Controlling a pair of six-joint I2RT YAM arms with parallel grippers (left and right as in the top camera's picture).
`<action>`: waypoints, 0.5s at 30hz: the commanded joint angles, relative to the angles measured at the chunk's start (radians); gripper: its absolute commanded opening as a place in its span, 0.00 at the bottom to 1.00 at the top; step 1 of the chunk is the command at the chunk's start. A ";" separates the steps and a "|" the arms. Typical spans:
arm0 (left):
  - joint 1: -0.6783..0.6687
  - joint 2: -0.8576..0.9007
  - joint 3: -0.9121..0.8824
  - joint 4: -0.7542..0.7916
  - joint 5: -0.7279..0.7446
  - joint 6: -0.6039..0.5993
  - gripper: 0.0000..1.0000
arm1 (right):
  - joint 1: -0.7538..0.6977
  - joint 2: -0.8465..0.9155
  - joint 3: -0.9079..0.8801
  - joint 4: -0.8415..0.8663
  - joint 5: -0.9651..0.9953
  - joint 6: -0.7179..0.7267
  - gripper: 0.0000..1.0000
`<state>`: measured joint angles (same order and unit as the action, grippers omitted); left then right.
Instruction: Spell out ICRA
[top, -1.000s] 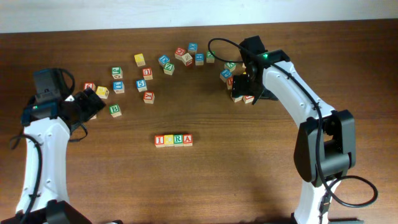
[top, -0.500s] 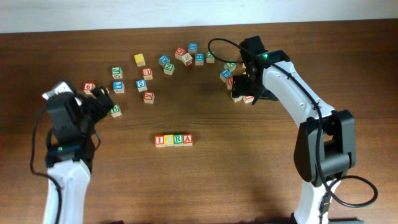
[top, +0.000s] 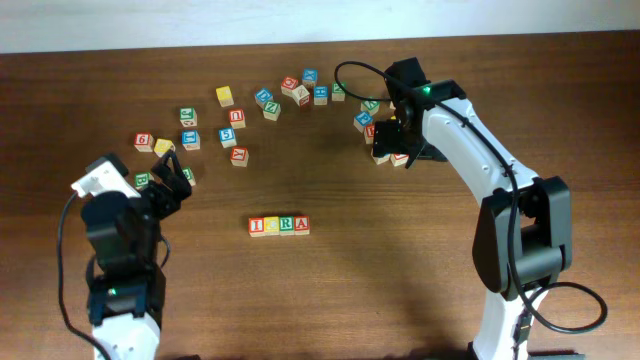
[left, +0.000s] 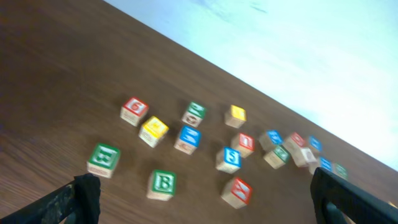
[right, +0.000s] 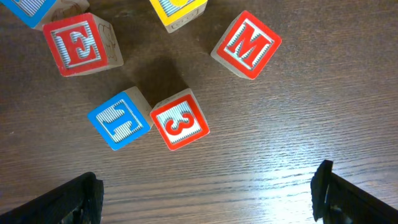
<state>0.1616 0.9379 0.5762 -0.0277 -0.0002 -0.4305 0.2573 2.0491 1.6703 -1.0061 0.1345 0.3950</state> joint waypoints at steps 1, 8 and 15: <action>-0.060 -0.089 -0.084 0.001 0.005 -0.002 0.99 | -0.003 -0.016 0.011 0.000 0.009 0.002 0.98; -0.105 -0.295 -0.238 0.001 0.005 -0.002 0.99 | -0.003 -0.016 0.011 0.000 0.009 0.002 0.98; -0.105 -0.487 -0.338 -0.033 0.005 -0.002 0.99 | -0.003 -0.016 0.011 0.000 0.009 0.002 0.98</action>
<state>0.0601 0.5179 0.2707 -0.0402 0.0010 -0.4305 0.2577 2.0491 1.6703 -1.0061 0.1345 0.3958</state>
